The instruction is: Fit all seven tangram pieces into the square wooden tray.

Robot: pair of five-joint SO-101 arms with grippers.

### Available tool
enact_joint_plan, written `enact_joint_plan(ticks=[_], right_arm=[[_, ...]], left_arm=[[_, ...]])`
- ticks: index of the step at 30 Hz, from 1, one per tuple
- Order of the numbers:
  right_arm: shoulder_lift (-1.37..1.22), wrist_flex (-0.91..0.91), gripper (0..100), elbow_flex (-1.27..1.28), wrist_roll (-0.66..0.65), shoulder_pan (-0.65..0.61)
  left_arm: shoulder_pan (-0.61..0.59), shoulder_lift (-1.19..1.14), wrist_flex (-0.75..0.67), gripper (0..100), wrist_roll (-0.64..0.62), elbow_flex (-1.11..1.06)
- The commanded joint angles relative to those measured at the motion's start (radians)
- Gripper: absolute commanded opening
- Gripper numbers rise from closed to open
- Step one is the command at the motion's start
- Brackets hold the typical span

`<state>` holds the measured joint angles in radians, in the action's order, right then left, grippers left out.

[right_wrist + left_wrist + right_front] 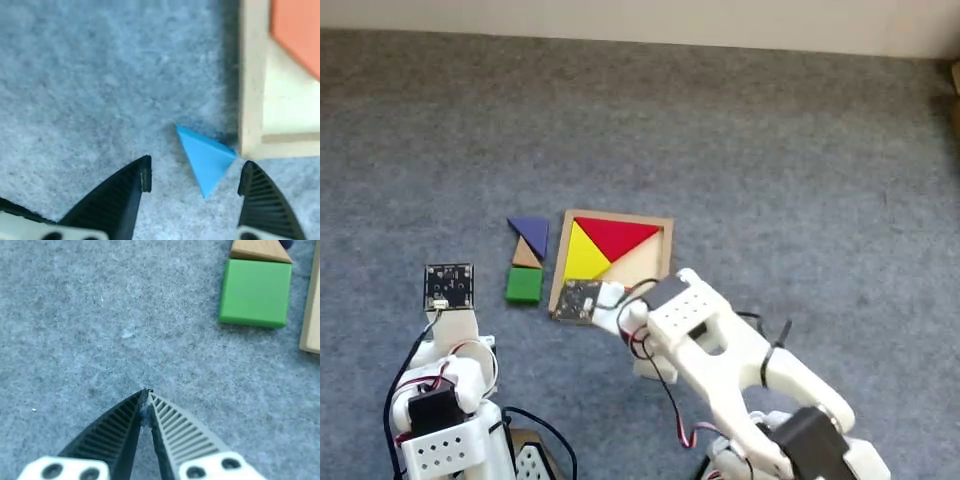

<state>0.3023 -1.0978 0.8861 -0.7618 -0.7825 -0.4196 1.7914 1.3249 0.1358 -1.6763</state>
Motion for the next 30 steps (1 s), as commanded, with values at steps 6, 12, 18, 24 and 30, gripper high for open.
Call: enact_joint_plan(ticks=[6, 12, 18, 24, 30], right_arm=[[0.079, -0.002, 28.2, 0.038, -0.011, -0.064], [0.079, 0.094, 28.2, 0.041, -0.009, 0.056], [0.079, 0.122, 28.2, 0.045, -0.015, 0.062], [0.079, 0.116, 28.2, 0.065, -0.014, -0.022], [0.079, 0.116, 28.2, 0.107, -0.011, -0.099]], left_arm=[[-0.012, 0.038, 0.002, 1, 0.009, -0.019], [-0.012, 0.038, 0.002, 1, 0.009, -0.019], [-0.012, 0.038, 0.002, 1, 0.009, -0.019], [-0.012, 0.038, 0.002, 1, 0.009, -0.019], [-0.012, 0.038, 0.002, 1, 0.009, -0.019]])
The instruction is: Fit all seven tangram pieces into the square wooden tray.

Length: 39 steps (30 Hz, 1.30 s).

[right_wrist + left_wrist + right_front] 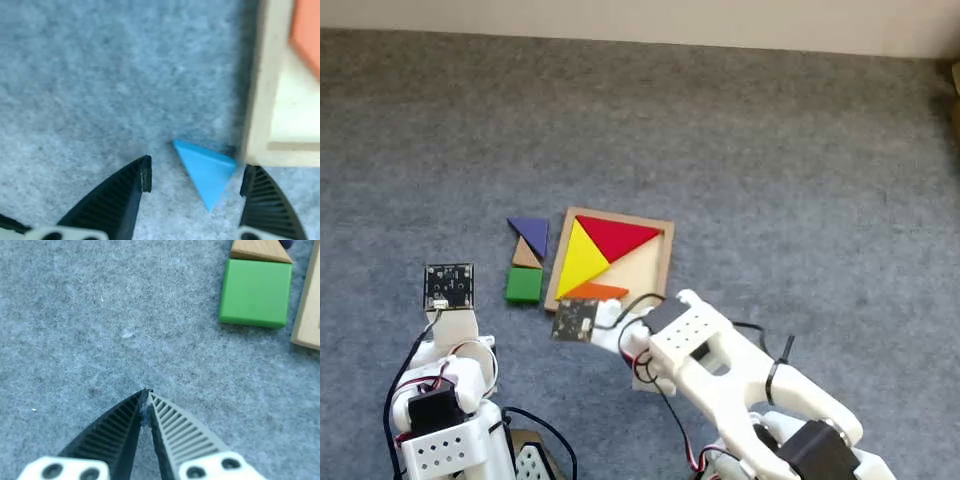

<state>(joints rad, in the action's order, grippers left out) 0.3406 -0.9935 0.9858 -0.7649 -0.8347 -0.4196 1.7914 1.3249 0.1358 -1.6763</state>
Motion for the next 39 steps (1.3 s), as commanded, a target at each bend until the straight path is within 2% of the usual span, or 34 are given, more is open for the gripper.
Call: enact_joint_plan(ticks=[1, 12, 19, 29, 36, 39], right_arm=[[0.041, 0.012, 28.2, 0.007, -0.009, -0.053], [0.041, -0.010, 28.0, 0.007, -0.012, -0.054], [0.041, -0.007, 17.0, 0.007, -0.012, -0.051], [0.041, -0.007, 12.6, -0.001, -0.006, -0.048], [0.053, -0.015, 11.1, -0.012, -0.005, 0.051], [0.053, -0.041, 11.1, -0.062, 0.031, 0.058]], left_arm=[[-0.012, 0.038, 0.002, 1, 0.009, -0.019], [-0.012, 0.038, 0.002, 1, 0.009, -0.019], [-0.012, 0.038, 0.002, 1, 0.009, -0.019], [-0.012, 0.038, 0.002, 1, 0.009, -0.019], [-0.012, 0.038, 0.002, 1, 0.009, -0.019], [-0.013, 0.038, 0.002, 1, 0.009, -0.019]])
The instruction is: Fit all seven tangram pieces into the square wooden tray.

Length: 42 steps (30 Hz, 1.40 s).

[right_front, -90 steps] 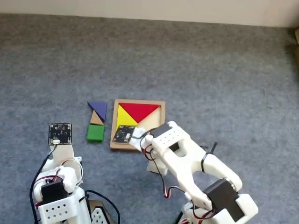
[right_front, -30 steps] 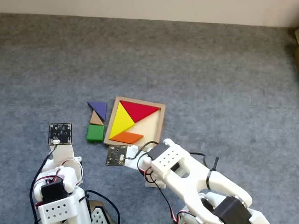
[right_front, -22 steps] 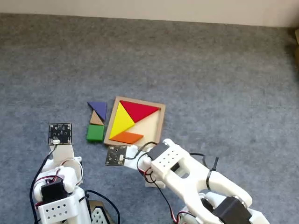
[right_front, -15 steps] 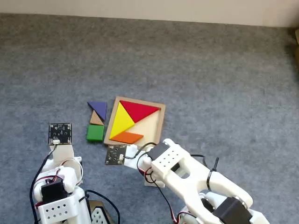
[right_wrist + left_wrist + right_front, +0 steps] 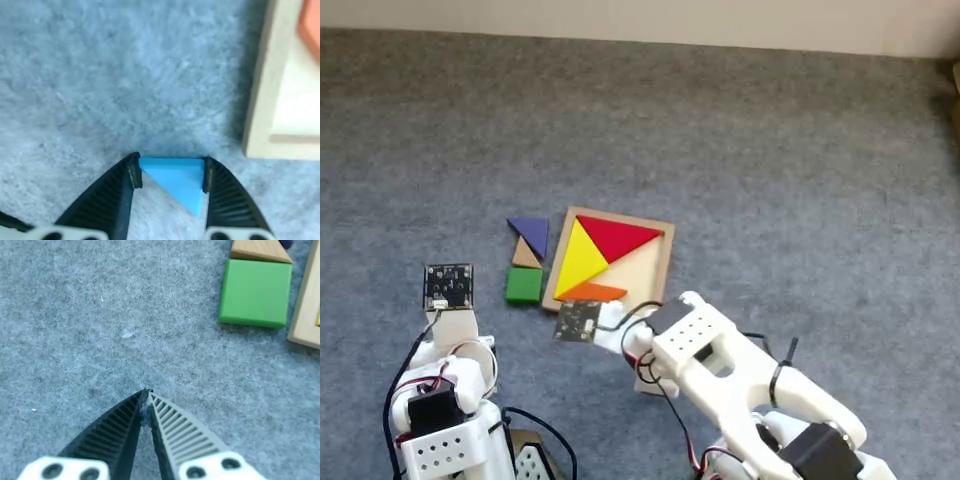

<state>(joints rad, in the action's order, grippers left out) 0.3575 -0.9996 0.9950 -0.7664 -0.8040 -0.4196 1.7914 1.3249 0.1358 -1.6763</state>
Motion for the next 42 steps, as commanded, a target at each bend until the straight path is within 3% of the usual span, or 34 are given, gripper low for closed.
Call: enact_joint_plan(ticks=[1, 15, 24, 34, 42], right_arm=[[0.036, -0.051, 11.1, -0.096, 0.057, 0.027], [0.024, -0.087, 11.1, -0.417, 0.440, 0.027], [-0.082, 0.139, 11.1, -0.476, 0.684, 0.027], [-0.272, 0.317, 11.5, -0.486, 0.726, 0.024], [-0.328, 0.325, 11.6, -0.515, 0.724, 0.028]], left_arm=[[-0.013, 0.038, 0.002, 1, 0.009, -0.019], [-0.012, 0.038, 0.002, 1, 0.009, -0.019], [-0.013, 0.038, 0.002, 1, 0.009, -0.019], [-0.013, 0.038, 0.002, 1, 0.009, -0.019], [-0.013, 0.038, 0.002, 1, 0.009, -0.019]])
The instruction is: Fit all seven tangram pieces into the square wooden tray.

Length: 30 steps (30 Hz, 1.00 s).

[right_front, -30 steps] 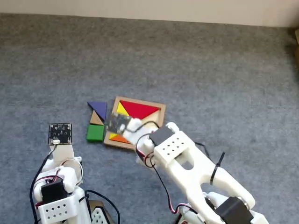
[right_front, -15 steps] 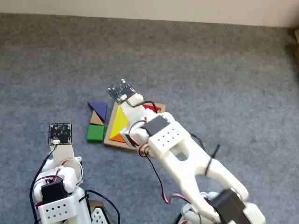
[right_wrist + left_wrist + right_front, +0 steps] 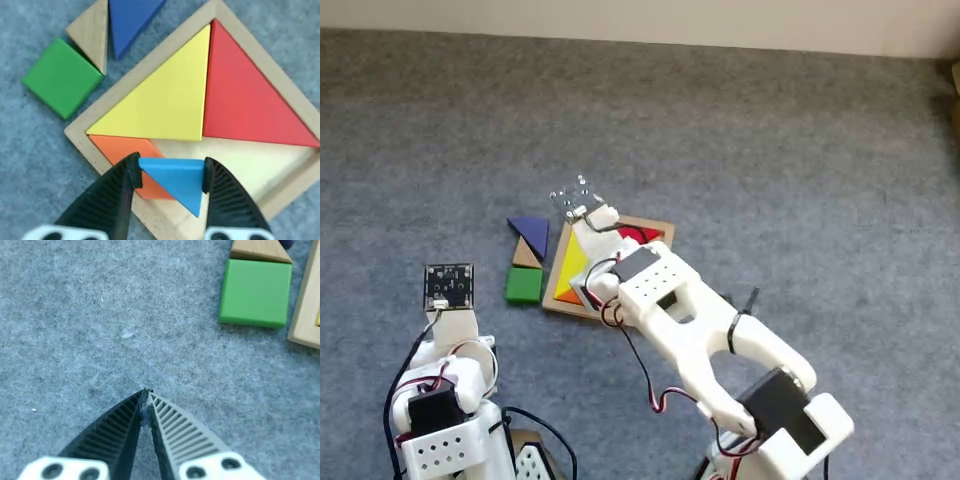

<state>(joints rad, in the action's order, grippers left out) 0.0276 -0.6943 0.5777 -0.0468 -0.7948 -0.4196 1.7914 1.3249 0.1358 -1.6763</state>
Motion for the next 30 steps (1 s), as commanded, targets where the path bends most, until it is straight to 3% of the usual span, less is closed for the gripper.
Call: enact_joint_plan(ticks=[1, 6, 12, 22, 30], right_arm=[[-0.010, 0.018, 11.7, -0.114, 0.005, 0.019], [-0.082, 0.015, 12.0, -0.159, 0.005, 0.019], [-0.097, 0.012, 21.4, -0.170, 0.005, 0.019], [-0.079, -0.087, 21.7, -0.197, 0.005, 0.019], [0.082, -0.091, 19.4, -0.166, 0.003, 0.133]], left_arm=[[-0.013, 0.038, 0.002, 1, 0.009, -0.019], [-0.013, 0.038, 0.002, 1, 0.009, -0.019], [-0.013, 0.038, 0.002, 1, 0.009, -0.019], [-0.013, 0.038, 0.002, 1, 0.009, -0.019], [-0.013, 0.038, 0.002, 1, 0.009, -0.019]])
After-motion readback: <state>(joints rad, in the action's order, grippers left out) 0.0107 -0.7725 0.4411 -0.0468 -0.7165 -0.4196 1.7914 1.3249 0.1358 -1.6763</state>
